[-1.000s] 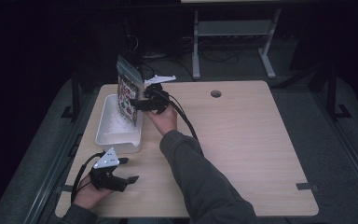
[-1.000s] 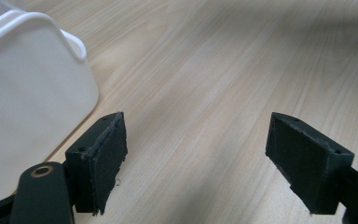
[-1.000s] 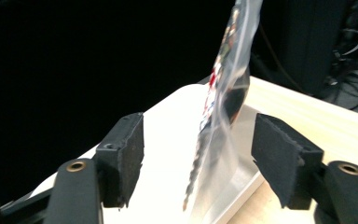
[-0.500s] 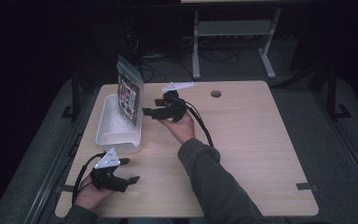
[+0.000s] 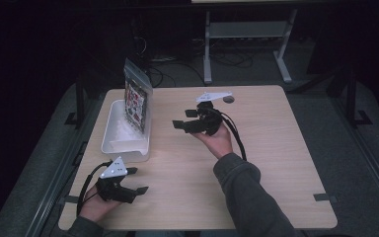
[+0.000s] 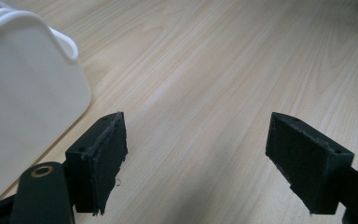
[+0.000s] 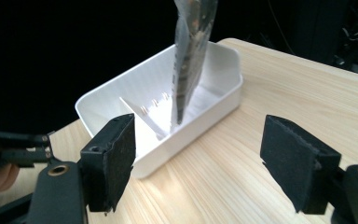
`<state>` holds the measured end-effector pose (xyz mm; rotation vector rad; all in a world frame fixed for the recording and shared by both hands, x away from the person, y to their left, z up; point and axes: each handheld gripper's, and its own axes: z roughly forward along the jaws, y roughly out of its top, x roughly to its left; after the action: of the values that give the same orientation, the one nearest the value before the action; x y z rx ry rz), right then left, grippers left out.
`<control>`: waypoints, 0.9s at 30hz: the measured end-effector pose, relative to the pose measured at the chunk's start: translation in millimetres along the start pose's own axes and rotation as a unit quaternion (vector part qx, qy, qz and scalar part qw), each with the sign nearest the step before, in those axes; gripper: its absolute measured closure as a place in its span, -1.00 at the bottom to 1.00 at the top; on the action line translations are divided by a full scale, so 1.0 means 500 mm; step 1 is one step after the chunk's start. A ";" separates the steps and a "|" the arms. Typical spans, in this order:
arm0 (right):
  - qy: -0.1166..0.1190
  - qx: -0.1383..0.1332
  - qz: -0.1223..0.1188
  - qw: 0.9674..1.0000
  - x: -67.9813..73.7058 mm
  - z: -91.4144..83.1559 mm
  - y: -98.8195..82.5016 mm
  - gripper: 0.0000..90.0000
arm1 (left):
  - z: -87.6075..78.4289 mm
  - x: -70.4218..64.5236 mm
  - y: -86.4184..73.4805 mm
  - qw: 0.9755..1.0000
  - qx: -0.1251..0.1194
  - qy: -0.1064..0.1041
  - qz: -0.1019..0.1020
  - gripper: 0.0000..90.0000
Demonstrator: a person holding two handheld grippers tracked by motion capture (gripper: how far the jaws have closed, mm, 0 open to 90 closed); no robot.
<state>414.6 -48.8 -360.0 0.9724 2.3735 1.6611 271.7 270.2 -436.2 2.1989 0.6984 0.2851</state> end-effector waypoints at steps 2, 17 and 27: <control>-0.003 0.000 0.001 1.000 -0.004 -0.015 -0.007 -0.43 | 0.000 0.000 0.000 1.000 0.000 0.000 -0.001 -0.56; -0.017 0.012 0.004 1.000 -0.028 -0.101 -0.054 -0.45 | 0.002 0.001 -0.001 1.000 0.001 -0.003 -0.005 -0.56; -0.027 0.026 0.011 0.999 -0.045 -0.157 -0.085 -0.47 | 0.003 0.000 -0.001 1.000 0.001 -0.004 -0.006 -0.56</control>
<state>381.2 -133.8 -371.6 1.0416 2.3909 1.5664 272.0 269.6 -437.4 2.1967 0.7072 0.2702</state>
